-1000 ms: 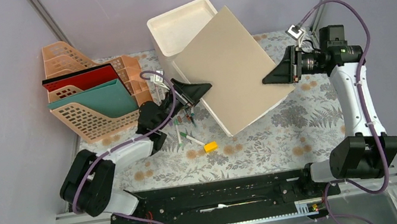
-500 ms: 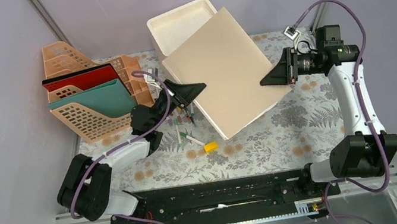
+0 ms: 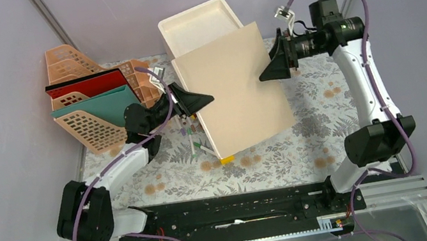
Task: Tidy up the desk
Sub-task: Place the folder in the storage box.
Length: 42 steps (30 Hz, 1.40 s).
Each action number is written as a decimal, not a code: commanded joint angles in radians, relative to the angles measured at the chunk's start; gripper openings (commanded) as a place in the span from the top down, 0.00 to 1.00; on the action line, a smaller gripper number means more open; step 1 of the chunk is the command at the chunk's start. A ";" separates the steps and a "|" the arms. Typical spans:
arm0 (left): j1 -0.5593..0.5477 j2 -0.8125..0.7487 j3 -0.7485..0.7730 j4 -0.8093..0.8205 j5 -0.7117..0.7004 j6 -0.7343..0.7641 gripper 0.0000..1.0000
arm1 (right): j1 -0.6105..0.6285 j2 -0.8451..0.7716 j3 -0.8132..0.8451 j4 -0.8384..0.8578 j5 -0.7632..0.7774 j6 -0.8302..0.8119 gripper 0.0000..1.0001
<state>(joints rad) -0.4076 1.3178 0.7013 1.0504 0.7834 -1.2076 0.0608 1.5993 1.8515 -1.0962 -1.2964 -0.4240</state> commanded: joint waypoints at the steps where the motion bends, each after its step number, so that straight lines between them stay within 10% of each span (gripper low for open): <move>1: 0.009 -0.096 0.128 -0.301 0.133 0.232 1.00 | 0.059 0.052 0.140 -0.042 0.005 -0.006 0.15; 8: 0.030 -0.153 0.289 -0.836 0.109 0.579 1.00 | 0.075 0.064 0.191 0.023 0.007 0.063 0.22; 17: 0.040 -0.133 0.373 -1.032 0.101 0.716 1.00 | 0.082 0.046 0.192 0.023 0.010 0.052 0.38; 26: 0.059 -0.128 0.404 -1.068 0.070 0.725 0.99 | 0.088 0.018 0.199 0.021 0.010 0.006 1.00; 36: 0.121 -0.349 0.480 -1.325 -0.444 0.808 0.10 | 0.125 -0.039 0.169 0.539 0.000 0.345 1.00; 42: 0.120 -0.484 0.596 -1.479 -0.922 0.846 0.01 | 0.174 0.083 0.255 1.000 0.044 0.740 1.00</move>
<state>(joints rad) -0.2897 0.9070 1.1976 -0.3401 0.2440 -0.4091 0.1955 1.6146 2.0167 -0.4824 -1.2499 0.0189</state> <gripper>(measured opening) 0.986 0.032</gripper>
